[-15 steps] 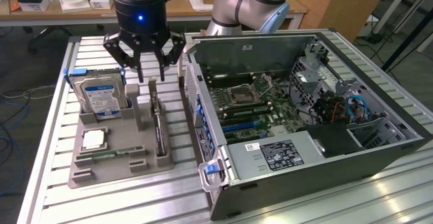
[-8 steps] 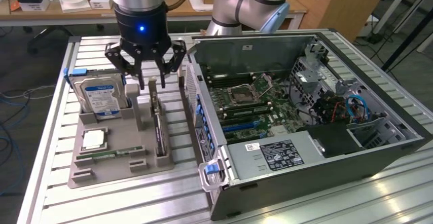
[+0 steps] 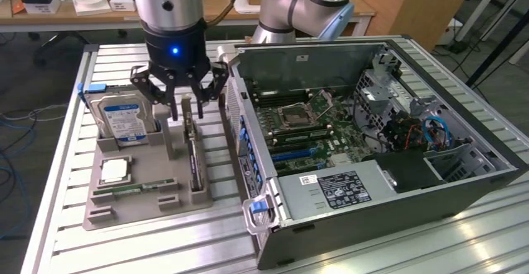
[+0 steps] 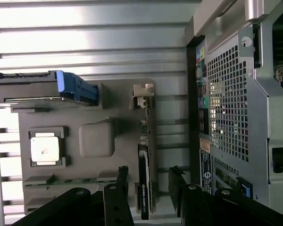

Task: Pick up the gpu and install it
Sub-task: 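Pick up the gpu and move the gpu toward the slot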

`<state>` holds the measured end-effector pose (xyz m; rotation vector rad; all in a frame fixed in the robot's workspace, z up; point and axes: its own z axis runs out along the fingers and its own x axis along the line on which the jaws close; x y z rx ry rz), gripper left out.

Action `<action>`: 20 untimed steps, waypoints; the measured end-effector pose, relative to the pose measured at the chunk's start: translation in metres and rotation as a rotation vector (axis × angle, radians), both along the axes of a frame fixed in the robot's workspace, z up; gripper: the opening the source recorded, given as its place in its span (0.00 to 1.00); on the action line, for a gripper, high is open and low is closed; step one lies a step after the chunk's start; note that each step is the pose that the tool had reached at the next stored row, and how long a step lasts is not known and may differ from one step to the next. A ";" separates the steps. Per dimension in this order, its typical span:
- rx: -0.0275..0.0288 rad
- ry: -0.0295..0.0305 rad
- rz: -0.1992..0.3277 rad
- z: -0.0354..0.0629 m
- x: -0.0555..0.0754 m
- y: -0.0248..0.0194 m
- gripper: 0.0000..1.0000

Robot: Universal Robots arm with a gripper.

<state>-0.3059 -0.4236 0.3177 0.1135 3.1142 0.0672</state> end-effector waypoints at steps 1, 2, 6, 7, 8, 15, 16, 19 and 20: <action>-0.0001 0.0001 0.000 -0.0017 0.000 -0.0003 0.47; -0.0002 0.0002 0.000 -0.0035 0.000 -0.0004 0.47; -0.0013 0.0000 0.000 -0.0109 -0.002 -0.0006 0.47; -0.0016 0.0000 0.000 -0.0127 -0.003 -0.0007 0.47; -0.0021 0.0001 0.000 -0.0145 -0.003 -0.0008 0.47; -0.0035 0.0002 0.002 -0.0261 -0.004 -0.0050 0.47; -0.0035 0.0001 0.003 -0.0274 -0.004 -0.0067 0.47; -0.0038 0.0000 0.004 -0.0324 -0.004 -0.0092 0.47; -0.0040 0.0001 0.004 -0.0341 -0.004 -0.0097 0.47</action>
